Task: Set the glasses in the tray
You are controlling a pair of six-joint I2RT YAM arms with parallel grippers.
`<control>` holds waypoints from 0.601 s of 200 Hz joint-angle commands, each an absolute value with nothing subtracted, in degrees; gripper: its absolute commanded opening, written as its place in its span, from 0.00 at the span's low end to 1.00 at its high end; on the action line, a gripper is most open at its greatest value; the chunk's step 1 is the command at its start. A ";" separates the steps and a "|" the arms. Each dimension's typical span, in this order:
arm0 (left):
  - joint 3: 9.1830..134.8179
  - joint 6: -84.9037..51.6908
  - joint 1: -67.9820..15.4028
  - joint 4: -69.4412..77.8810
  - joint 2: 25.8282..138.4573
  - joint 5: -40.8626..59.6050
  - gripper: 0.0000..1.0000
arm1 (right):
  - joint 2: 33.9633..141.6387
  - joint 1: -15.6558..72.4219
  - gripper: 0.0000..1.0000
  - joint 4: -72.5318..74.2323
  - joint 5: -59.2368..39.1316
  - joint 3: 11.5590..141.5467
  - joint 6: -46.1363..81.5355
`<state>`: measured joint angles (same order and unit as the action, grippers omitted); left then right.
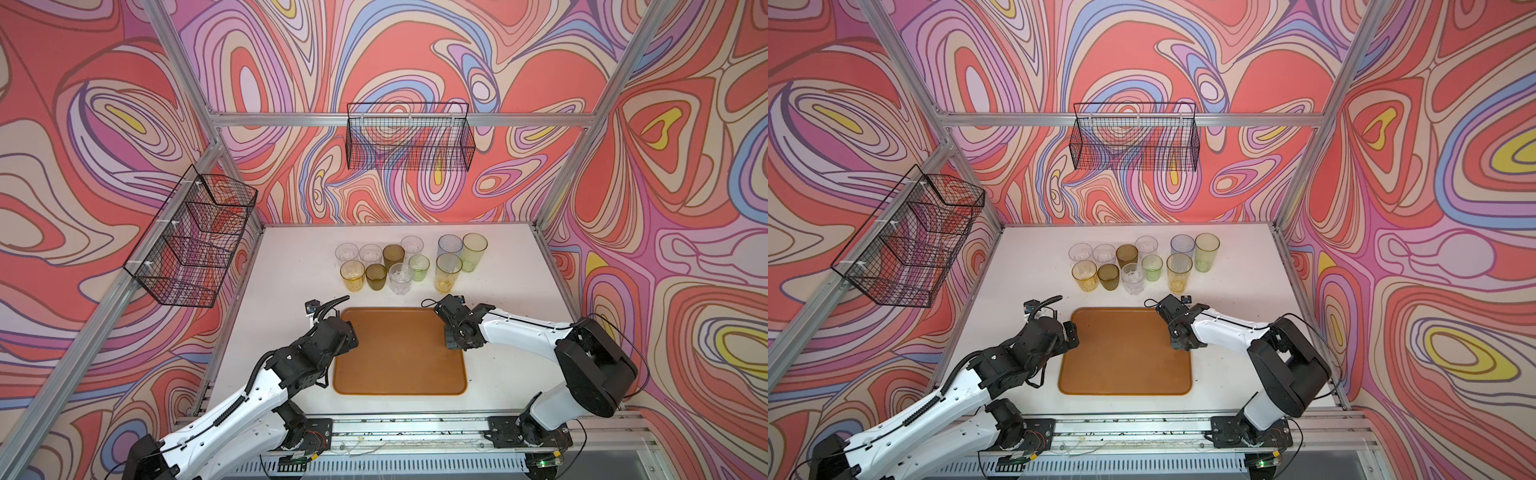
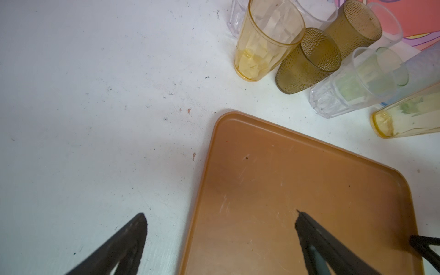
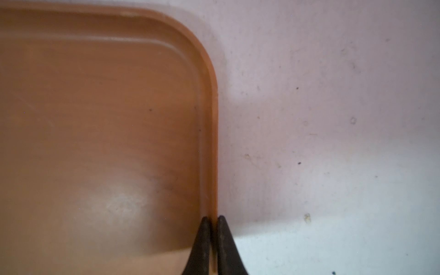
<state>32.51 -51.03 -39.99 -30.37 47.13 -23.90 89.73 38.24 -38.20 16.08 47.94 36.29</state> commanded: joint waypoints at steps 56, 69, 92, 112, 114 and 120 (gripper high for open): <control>38.27 -44.98 -32.77 -30.60 52.62 -18.03 1.00 | 83.23 37.27 0.61 -40.79 18.07 48.54 35.60; 39.76 -43.68 -30.12 -29.96 54.09 -15.98 1.00 | 81.05 37.27 0.70 -40.09 16.44 48.56 35.52; 42.50 -41.47 -25.00 -27.61 56.88 -10.72 1.00 | 75.13 37.27 0.80 -34.87 9.55 46.41 34.53; 45.70 -39.59 -22.38 -26.90 60.17 -8.40 1.00 | 68.01 37.27 0.84 -28.80 2.95 42.83 34.44; 46.10 -39.43 -22.23 -26.81 60.55 -8.19 1.00 | 67.32 37.29 0.84 -28.36 2.41 42.50 34.56; 47.24 -38.86 -21.67 -26.74 61.82 -7.63 0.99 | 65.48 37.27 0.85 -27.09 1.12 41.43 35.08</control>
<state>43.22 -42.41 -23.79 -28.40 58.57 -11.97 71.77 37.52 -34.50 9.47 45.06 34.74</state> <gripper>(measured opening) 0.999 0.842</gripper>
